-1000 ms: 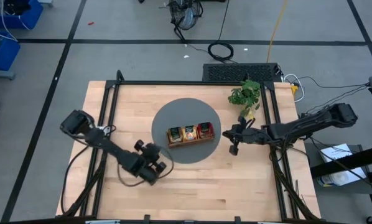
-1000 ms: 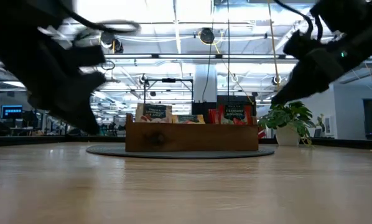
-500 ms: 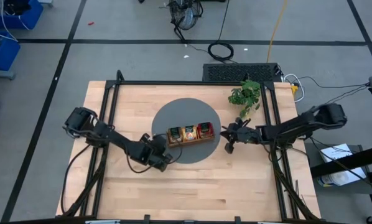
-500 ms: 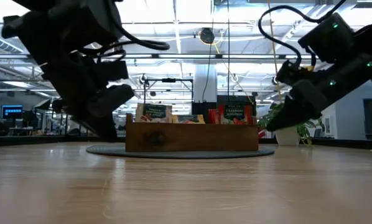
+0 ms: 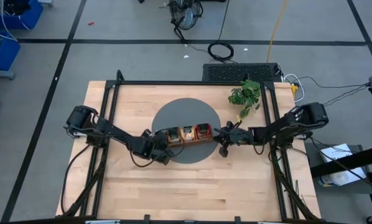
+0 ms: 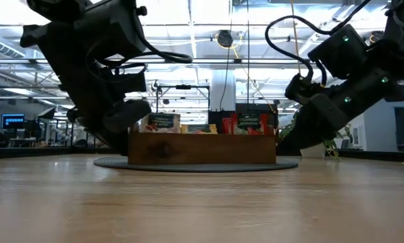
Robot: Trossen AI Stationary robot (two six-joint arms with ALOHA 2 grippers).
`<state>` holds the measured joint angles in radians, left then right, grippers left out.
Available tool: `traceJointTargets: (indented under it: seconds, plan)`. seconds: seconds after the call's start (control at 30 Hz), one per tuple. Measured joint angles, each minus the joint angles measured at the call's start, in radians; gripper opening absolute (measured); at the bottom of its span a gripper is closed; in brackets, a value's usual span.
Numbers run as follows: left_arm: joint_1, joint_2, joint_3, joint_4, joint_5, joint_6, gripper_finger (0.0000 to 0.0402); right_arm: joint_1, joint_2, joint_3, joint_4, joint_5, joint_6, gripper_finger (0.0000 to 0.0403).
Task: Pick & Place Tea
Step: Return to Home Position
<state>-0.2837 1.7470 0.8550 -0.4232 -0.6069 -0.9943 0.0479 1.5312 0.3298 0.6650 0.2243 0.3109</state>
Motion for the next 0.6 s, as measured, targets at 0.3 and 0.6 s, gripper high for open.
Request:
traceJointTargets:
  seconds: [0.3,0.6]
  plan:
    - [0.015,0.000,-0.001,-0.002,0.004,0.016,0.0004,0.031,0.009,0.013,0.011,-0.043,0.004,0.0001]
    - [0.015,0.000,-0.001,-0.001,0.005,0.029,0.0007,0.045,0.009,0.014,0.009,-0.047,-0.006,0.0000]
